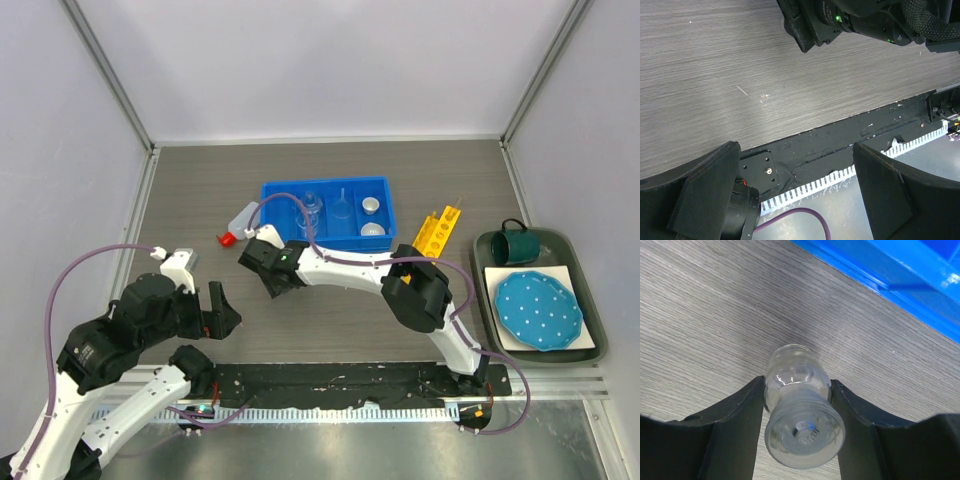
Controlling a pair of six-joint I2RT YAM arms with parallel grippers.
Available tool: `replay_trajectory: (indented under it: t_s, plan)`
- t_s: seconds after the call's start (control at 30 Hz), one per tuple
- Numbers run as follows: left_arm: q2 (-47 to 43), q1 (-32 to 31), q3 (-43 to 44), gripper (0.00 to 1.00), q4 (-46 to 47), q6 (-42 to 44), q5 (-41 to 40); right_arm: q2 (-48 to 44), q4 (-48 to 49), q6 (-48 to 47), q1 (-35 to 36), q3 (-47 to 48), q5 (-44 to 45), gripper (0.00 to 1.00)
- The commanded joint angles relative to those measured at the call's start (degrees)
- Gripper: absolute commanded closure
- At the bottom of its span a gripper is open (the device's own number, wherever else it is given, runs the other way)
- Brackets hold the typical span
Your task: Organize the chemistry lab equipment
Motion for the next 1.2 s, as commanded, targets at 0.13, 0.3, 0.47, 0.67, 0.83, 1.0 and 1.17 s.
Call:
replay_trajectory:
  t_s: [0.13, 0.3, 0.47, 0.67, 0.83, 1.0, 1.17]
  plan:
    - [-0.4, 0.3, 0.3, 0.00, 0.3, -0.1, -0.1, -2.5, 1.8, 0.2, -0.3, -0.5, 0.2, 0.59]
    - [-0.2, 0.3, 0.3, 0.00, 0.7, -0.2, 0.0, -4.1, 1.0, -0.1, -0.3, -0.6, 0.9, 0.68]
    - [0.3, 0.3, 0.3, 0.00, 0.9, -0.1, 0.1, -8.1, -1.0, -0.1, -0.3, -1.0, 1.9, 0.70]
    - [1.0, 0.3, 0.1, 0.00, 1.4, 0.1, 0.3, -16.8, -4.5, -1.1, -0.3, -1.2, 2.5, 0.70]
    - [1.1, 0.3, -0.1, 0.00, 2.4, 0.0, 0.9, -23.3, -9.0, -2.9, -1.0, 1.5, 6.8, 0.69]
    - [1.6, 0.3, -0.1, 0.00, 3.1, -0.1, 1.4, -28.4, -8.3, -3.6, -11.0, -1.6, 2.0, 0.71]
    - [1.8, 0.3, 0.0, 0.00, 3.1, 0.0, 1.3, -29.6, -4.9, -4.0, -19.4, -3.5, -1.0, 0.71]
